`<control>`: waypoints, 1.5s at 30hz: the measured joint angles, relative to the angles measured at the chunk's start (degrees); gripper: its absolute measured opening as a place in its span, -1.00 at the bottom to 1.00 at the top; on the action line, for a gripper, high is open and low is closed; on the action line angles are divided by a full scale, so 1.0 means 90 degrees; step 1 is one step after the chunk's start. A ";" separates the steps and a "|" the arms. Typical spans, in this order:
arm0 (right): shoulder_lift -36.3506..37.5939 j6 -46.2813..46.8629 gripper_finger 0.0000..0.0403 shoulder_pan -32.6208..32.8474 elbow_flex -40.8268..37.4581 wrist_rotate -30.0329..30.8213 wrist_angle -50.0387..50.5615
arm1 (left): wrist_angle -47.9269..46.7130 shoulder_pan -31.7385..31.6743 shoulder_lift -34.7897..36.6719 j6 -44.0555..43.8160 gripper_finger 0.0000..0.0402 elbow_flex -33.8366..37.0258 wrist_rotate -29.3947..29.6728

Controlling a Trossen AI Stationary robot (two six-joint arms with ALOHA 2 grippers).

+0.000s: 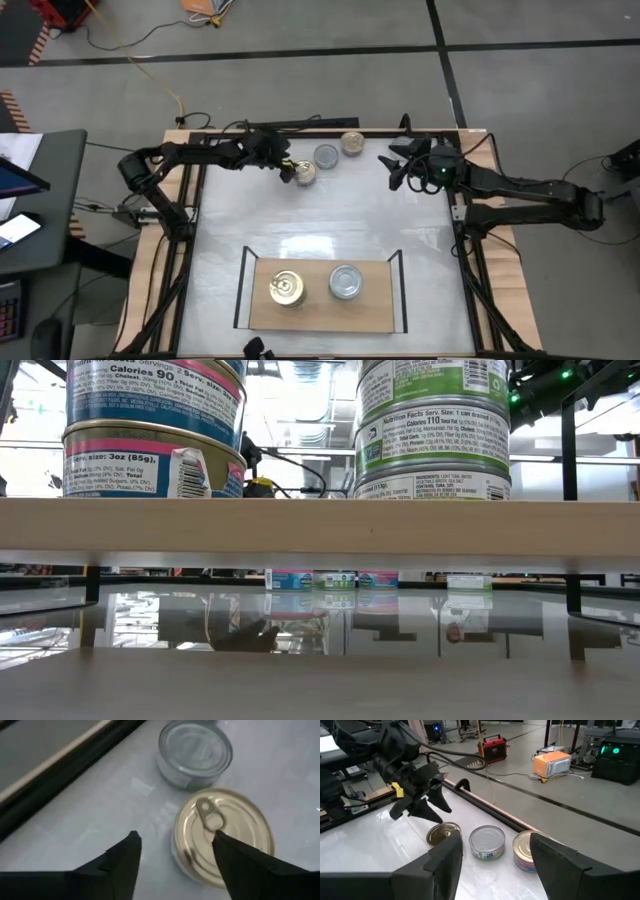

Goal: Stack canned seafood by type on shelf
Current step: Stack the blue tuna can on top of the blue tuna can on the shelf

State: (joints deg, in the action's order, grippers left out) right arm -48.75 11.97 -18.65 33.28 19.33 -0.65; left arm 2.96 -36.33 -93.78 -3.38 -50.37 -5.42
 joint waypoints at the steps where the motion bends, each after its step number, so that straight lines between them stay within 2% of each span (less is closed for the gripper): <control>1: 0.0000 0.0002 0.27 0.0011 0.0000 0.0000 -0.0007 | -0.0033 -0.0008 0.0000 -0.0002 0.11 0.0000 -0.0004; 5: 0.0000 0.0002 0.27 0.0092 0.0000 0.0002 -0.0065 | -0.0052 0.0159 0.0000 -0.0015 -0.04 0.0000 0.0052; 11: 0.0000 0.0005 0.27 0.0290 0.0000 0.0000 -0.0218 | -0.0072 0.0339 -0.0002 -0.0070 -0.13 0.0000 0.0751; 27: 0.0000 -0.0003 0.27 0.0337 0.0000 0.0000 -0.0315 | -0.0254 0.0242 -0.0008 -0.0144 -0.30 0.0000 0.0465; 34: 0.0000 -0.0005 0.27 0.0339 0.0000 0.0000 -0.0305 | -0.0077 0.0160 -0.0592 0.0036 -0.40 -0.0036 0.0241; 38: 0.0000 -0.0017 0.27 0.0337 0.0000 0.0000 -0.0290 | -0.0033 0.0101 -0.0556 0.0040 -0.59 -0.0027 0.0160; 42: 0.0000 -0.0046 0.27 0.0342 0.0000 0.0000 -0.0249 | -0.0125 0.0056 -0.0399 0.0080 -0.90 -0.0015 0.0184; 45: 0.0002 -0.0054 0.27 0.0356 0.0000 0.0000 -0.0230 | -0.0173 -0.0027 -0.0352 0.0055 -0.98 -0.0010 0.0234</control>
State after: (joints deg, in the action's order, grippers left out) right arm -48.73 11.49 -15.45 33.28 19.33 -2.72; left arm 1.40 -36.58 -96.95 -2.89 -50.46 -3.32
